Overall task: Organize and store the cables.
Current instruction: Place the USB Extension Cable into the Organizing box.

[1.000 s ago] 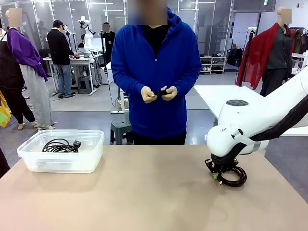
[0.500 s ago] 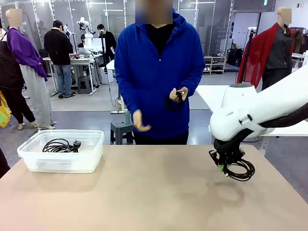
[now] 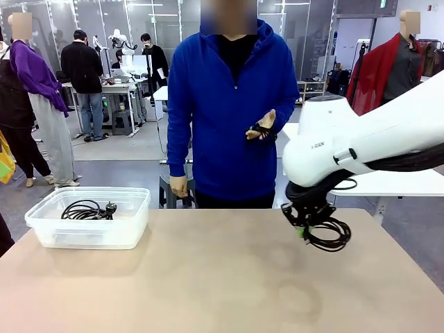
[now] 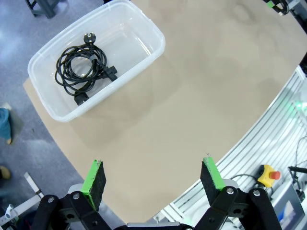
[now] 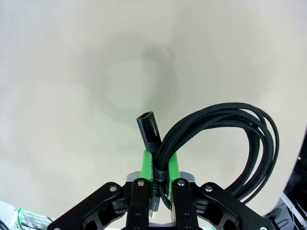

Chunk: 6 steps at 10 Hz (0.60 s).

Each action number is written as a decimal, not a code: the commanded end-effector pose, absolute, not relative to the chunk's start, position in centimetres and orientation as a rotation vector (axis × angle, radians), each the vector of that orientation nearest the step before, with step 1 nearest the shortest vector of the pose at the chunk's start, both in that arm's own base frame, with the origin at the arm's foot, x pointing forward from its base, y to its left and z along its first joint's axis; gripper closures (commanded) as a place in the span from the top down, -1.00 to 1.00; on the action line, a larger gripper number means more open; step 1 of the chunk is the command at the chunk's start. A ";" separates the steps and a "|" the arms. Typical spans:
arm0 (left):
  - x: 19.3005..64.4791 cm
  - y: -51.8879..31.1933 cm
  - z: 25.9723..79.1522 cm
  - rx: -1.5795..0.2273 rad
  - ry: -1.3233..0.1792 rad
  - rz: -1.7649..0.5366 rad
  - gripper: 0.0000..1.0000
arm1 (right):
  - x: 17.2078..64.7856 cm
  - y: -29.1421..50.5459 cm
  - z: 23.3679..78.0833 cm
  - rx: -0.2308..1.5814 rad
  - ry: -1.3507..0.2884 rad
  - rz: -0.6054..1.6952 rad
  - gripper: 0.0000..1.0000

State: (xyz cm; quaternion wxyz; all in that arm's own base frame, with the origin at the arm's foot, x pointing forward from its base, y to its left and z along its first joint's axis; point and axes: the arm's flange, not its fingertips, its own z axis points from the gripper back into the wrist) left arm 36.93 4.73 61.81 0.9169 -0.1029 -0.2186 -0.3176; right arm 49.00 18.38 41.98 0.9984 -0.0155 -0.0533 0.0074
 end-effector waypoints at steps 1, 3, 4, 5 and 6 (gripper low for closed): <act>36.9 4.8 61.9 -0.207 -0.449 -0.649 1.00 | 49.8 23.1 42.2 -0.053 -0.086 -0.018 -0.87; 36.9 4.8 61.9 -0.207 -0.449 -0.649 1.00 | 50.3 26.9 42.1 -0.028 -0.046 -0.032 -0.87; 36.9 4.8 61.9 -0.207 -0.449 -0.649 1.00 | 50.3 28.8 41.7 -0.009 -0.041 -0.027 -0.87; 36.9 4.8 61.9 -0.207 -0.449 -0.649 1.00 | 50.0 31.0 41.5 -0.014 -0.046 -0.023 -0.87; 36.9 4.8 61.9 -0.207 -0.449 -0.649 1.00 | 49.6 33.7 40.8 0.003 -0.043 -0.009 -0.87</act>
